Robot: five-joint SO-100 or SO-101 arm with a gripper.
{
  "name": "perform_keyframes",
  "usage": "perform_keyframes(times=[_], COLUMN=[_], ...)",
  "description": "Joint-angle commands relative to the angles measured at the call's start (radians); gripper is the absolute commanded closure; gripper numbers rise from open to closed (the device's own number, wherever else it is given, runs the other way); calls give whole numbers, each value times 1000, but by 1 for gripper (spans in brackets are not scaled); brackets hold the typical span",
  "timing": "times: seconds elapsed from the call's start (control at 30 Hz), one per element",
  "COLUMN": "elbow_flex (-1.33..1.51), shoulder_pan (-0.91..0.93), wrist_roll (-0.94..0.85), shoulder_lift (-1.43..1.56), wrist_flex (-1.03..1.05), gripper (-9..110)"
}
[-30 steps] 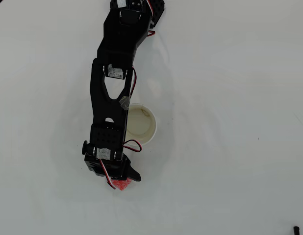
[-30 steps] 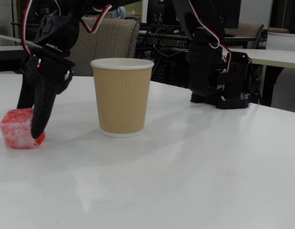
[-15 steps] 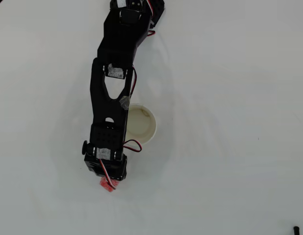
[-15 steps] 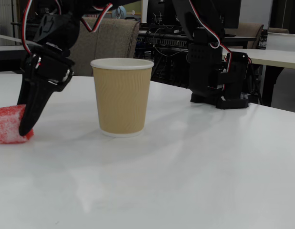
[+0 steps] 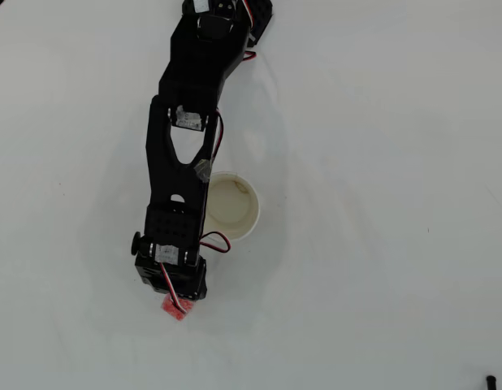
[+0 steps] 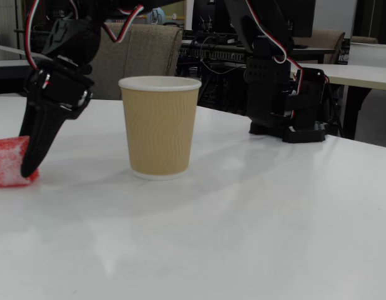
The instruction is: Grasp a red cube and put it in the cup.
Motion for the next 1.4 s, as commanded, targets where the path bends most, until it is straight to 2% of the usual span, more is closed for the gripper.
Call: perform_keyframes(times=[0.0,0.3,0.47,1.37], elbow_flex=[-94,-103,-103,-167], shoulder_pan=[15,31,31,-8], wrist_roll=[-8,-29,-37,-8], shoulder_lift=[6,-12,-5,72], wrist_flex=[-41,-55,-48,37], gripper=[82,77,69,69])
